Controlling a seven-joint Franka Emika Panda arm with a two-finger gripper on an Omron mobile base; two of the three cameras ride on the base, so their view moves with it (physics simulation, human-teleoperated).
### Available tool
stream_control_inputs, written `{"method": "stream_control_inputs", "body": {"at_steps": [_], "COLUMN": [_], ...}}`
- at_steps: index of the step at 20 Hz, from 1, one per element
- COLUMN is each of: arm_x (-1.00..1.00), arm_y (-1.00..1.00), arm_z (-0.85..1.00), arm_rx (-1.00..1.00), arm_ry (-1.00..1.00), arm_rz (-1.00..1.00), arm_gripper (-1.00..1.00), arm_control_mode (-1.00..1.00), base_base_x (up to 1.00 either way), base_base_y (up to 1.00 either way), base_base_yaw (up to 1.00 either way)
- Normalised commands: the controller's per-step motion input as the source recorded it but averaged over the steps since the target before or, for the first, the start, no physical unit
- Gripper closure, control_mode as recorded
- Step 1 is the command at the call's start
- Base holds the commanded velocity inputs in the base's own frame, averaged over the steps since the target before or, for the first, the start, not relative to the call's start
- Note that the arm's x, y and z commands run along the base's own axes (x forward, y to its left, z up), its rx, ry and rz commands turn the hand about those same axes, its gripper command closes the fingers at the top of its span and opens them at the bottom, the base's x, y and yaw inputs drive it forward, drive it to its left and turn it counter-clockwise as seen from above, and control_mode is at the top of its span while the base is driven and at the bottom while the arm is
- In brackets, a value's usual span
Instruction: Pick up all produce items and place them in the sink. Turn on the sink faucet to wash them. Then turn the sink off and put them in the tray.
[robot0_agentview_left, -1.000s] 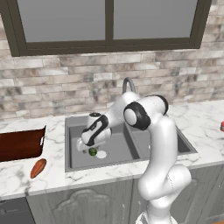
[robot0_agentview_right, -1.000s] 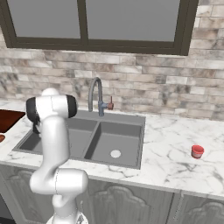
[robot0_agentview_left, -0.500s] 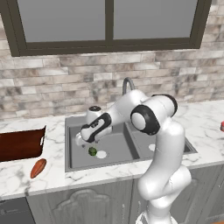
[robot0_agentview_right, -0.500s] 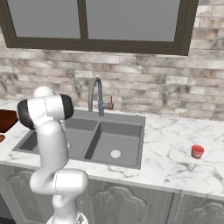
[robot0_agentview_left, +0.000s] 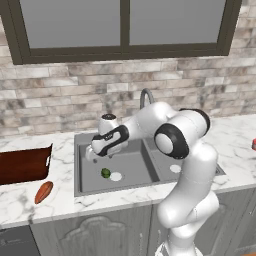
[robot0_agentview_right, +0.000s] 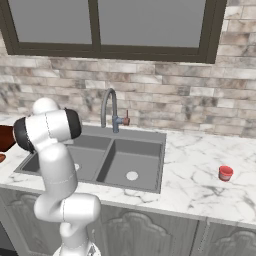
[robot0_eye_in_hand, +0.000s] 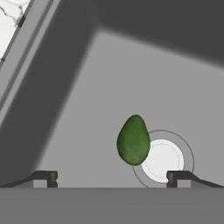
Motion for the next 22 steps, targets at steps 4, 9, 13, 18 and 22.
{"method": "stream_control_inputs", "body": {"at_steps": [4,9,13,18,22], "arm_x": [-0.03,-0.06,-0.37,-0.55,-0.73], "arm_y": [0.00,0.01,0.10,0.16,0.19], "arm_z": [0.08,0.11,0.32,0.23,0.05], "arm_rx": [0.00,0.00,-0.01,0.00,0.00], "arm_ry": [-0.01,-0.01,-0.04,-0.04,0.00], "arm_rz": [0.00,0.00,0.00,-0.01,-0.03], "arm_gripper": [-1.00,-1.00,-1.00,-1.00,-1.00], "arm_control_mode": [-1.00,-1.00,-1.00,-1.00,-1.00], "base_base_x": [0.00,0.00,0.00,0.00,0.00], "base_base_y": [0.00,0.00,0.00,0.00,0.00], "base_base_yaw": [0.00,0.00,0.00,0.00,0.00]}}
